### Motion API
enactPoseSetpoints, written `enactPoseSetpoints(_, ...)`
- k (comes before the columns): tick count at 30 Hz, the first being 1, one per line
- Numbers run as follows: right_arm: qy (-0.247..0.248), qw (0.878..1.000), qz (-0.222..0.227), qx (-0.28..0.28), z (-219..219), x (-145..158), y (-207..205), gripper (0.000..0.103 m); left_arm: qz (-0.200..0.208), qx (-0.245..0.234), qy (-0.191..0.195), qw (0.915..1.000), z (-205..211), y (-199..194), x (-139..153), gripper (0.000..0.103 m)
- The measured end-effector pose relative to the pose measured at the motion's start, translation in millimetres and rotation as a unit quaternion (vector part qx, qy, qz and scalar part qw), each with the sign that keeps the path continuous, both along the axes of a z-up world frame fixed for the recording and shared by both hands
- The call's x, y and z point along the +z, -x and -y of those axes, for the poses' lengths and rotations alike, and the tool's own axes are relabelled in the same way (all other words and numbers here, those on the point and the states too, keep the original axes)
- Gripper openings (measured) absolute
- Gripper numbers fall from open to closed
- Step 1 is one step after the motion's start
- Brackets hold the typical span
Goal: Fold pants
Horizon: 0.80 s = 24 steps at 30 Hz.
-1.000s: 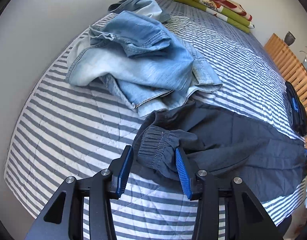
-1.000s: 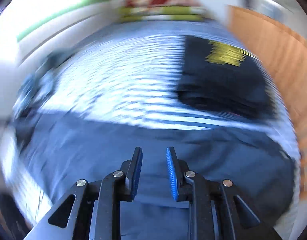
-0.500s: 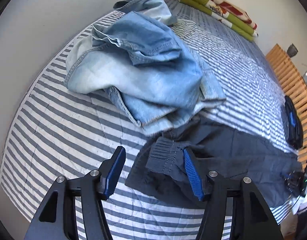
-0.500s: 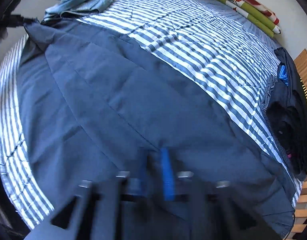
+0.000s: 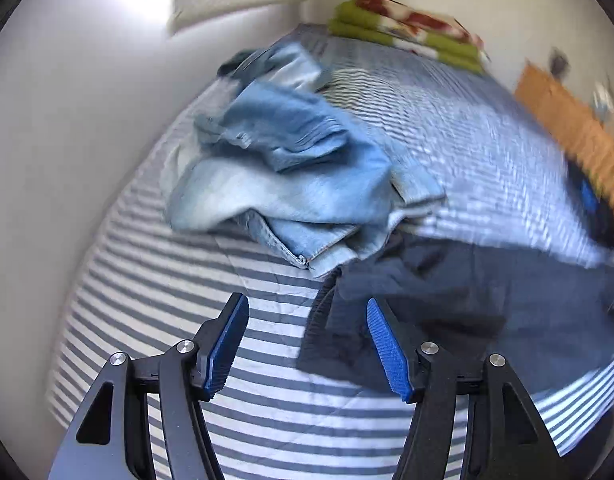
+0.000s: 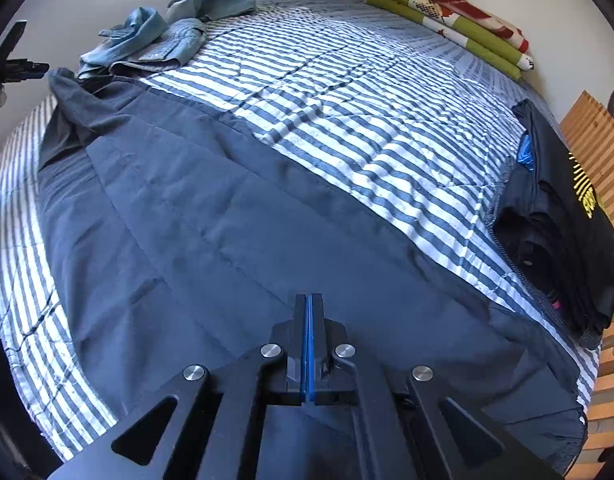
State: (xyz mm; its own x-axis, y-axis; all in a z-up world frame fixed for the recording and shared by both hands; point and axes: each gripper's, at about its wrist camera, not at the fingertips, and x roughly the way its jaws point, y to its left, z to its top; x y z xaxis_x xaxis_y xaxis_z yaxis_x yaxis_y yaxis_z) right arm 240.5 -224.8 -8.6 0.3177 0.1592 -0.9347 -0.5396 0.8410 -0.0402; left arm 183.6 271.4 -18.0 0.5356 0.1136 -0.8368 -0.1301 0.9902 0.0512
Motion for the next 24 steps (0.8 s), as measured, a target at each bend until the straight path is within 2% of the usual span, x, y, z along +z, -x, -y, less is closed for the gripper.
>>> enactPoseSetpoints(3,-0.006,1.0,-0.008,0.015,-3,-1,1,0.009,-0.023,-0.057,-0.075,0.9953,34,-5,-6,0.065)
enactPoseSetpoints(5,-0.011,1.0,-0.011,0.027,-7,0,1,0.021,-0.041,-0.081,-0.095,0.9913,48,-19,-15,0.065)
enactPoseSetpoints(9,-0.005,0.997,-0.027,0.07,-20,-3,8,0.029,-0.058,-0.092,-0.135,0.9849,59,-49,-35,0.065)
enactPoseSetpoints(12,0.025,0.995,-0.022,0.092,-26,-10,11,0.03,-0.075,-0.099,-0.134,0.9831,59,-66,-49,0.064)
enactPoseSetpoints(14,0.035,0.995,-0.024,0.09,-25,-17,5,0.031,-0.088,-0.107,-0.138,0.9807,61,-74,-58,0.049)
enactPoseSetpoints(15,0.035,0.995,-0.028,0.088,-24,-19,2,0.031,-0.097,-0.112,-0.141,0.9789,62,-77,-62,0.035)
enactPoseSetpoints(18,0.029,0.995,-0.025,0.095,-21,-17,-6,0.031,-0.102,-0.119,-0.144,0.9771,64,-82,-71,0.032)
enactPoseSetpoints(21,0.044,0.989,-0.052,0.133,-30,-28,-6,0.033,-0.103,-0.118,-0.139,0.9778,64,-88,-74,0.032)
enactPoseSetpoints(24,0.072,0.986,-0.051,0.145,-38,-39,-5,0.032,-0.089,-0.112,-0.13,0.9812,63,-92,-68,0.034)
